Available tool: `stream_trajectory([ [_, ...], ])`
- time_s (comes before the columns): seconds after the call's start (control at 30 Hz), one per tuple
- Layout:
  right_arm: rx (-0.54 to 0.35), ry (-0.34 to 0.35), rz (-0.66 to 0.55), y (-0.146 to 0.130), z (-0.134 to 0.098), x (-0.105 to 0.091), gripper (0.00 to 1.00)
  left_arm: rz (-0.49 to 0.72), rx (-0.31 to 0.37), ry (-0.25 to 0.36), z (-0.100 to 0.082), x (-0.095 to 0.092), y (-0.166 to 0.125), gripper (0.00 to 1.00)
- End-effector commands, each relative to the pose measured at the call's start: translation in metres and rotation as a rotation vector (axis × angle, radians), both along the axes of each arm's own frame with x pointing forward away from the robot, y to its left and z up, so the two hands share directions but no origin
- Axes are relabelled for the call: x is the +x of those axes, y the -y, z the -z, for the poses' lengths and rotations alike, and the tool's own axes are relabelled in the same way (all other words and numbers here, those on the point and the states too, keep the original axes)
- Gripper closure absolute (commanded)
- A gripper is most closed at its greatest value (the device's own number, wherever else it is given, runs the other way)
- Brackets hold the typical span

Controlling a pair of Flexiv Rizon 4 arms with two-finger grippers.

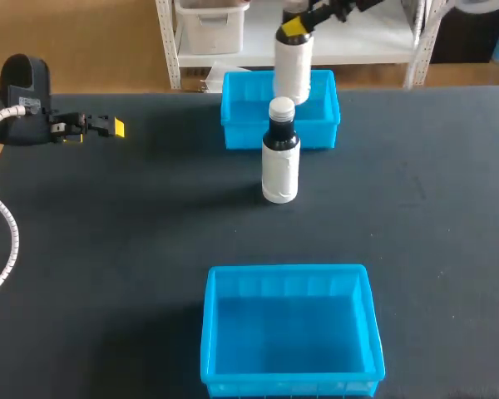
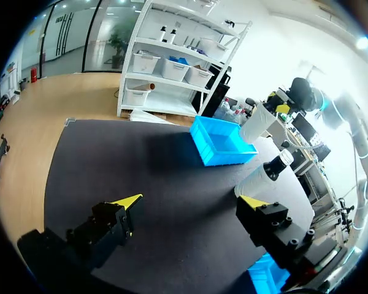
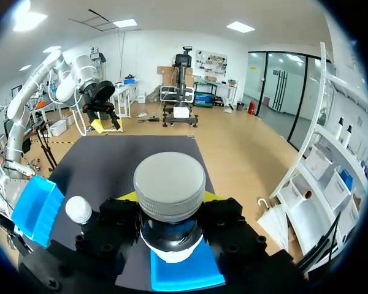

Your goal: Pick up the bottle, and place it in the far bin if it is heavy, or in the near bin if it is light.

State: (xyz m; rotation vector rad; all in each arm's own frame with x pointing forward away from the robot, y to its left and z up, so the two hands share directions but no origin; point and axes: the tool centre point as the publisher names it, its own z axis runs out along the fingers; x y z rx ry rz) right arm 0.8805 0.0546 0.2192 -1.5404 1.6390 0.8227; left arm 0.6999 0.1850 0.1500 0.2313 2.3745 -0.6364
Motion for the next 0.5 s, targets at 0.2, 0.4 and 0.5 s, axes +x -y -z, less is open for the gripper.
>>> stream_trajectory([
  [0.2, -0.010, -0.096, -0.133, -0.032, 0.024, 0.040, 1.00, 0.000, 0.000, 0.000, 0.000, 0.000, 0.000, 0.00],
  [0.4, 0.003, -0.114, -0.146, -0.047, 0.038, 0.046, 1.00, 0.000, 0.000, 0.000, 0.000, 0.000, 0.000, 0.00],
  [0.5, 0.009, -0.119, -0.153, -0.053, 0.043, 0.047, 1.00, 0.000, 0.000, 0.000, 0.000, 0.000, 0.000, 0.00],
])
